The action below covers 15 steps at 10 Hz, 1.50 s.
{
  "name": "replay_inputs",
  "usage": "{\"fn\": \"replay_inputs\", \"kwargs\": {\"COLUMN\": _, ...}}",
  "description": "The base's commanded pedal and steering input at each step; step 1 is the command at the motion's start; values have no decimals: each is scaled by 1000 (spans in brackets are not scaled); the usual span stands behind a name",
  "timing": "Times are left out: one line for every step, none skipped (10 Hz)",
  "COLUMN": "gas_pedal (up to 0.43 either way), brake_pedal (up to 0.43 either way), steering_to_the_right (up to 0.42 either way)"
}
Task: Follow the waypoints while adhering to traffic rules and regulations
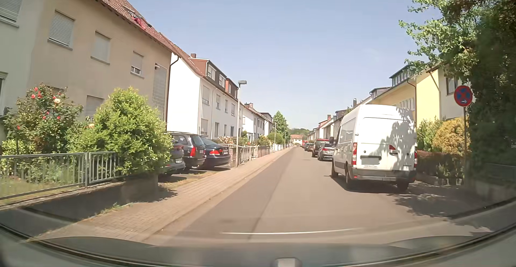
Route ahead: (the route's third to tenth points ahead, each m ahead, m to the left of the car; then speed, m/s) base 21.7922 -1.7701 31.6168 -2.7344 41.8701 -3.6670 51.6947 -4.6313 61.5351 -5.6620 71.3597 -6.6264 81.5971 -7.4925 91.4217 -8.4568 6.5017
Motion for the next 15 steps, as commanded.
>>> {"fn": "replay_inputs", "kwargs": {"gas_pedal": 260, "brake_pedal": 0, "steering_to_the_right": 29}}
{"fn": "replay_inputs", "kwargs": {"gas_pedal": 260, "brake_pedal": 0, "steering_to_the_right": 30}}
{"fn": "replay_inputs", "kwargs": {"gas_pedal": 260, "brake_pedal": 0, "steering_to_the_right": 34}}
{"fn": "replay_inputs", "kwargs": {"gas_pedal": 248, "brake_pedal": 0, "steering_to_the_right": 36}}
{"fn": "replay_inputs", "kwargs": {"gas_pedal": 240, "brake_pedal": 0, "steering_to_the_right": 43}}
{"fn": "replay_inputs", "kwargs": {"gas_pedal": 228, "brake_pedal": 0, "steering_to_the_right": 51}}
{"fn": "replay_inputs", "kwargs": {"gas_pedal": 228, "brake_pedal": 0, "steering_to_the_right": 56}}
{"fn": "replay_inputs", "kwargs": {"gas_pedal": 220, "brake_pedal": 0, "steering_to_the_right": 69}}
{"fn": "replay_inputs", "kwargs": {"gas_pedal": 220, "brake_pedal": 0, "steering_to_the_right": 75}}
{"fn": "replay_inputs", "kwargs": {"gas_pedal": 197, "brake_pedal": 0, "steering_to_the_right": 74}}
{"fn": "replay_inputs", "kwargs": {"gas_pedal": 157, "brake_pedal": 0, "steering_to_the_right": 64}}
{"fn": "replay_inputs", "kwargs": {"gas_pedal": 157, "brake_pedal": 0, "steering_to_the_right": 57}}
{"fn": "replay_inputs", "kwargs": {"gas_pedal": 157, "brake_pedal": 0, "steering_to_the_right": 44}}
{"fn": "replay_inputs", "kwargs": {"gas_pedal": 157, "brake_pedal": 0, "steering_to_the_right": 35}}
{"fn": "replay_inputs", "kwargs": {"gas_pedal": 157, "brake_pedal": 0, "steering_to_the_right": 30}}
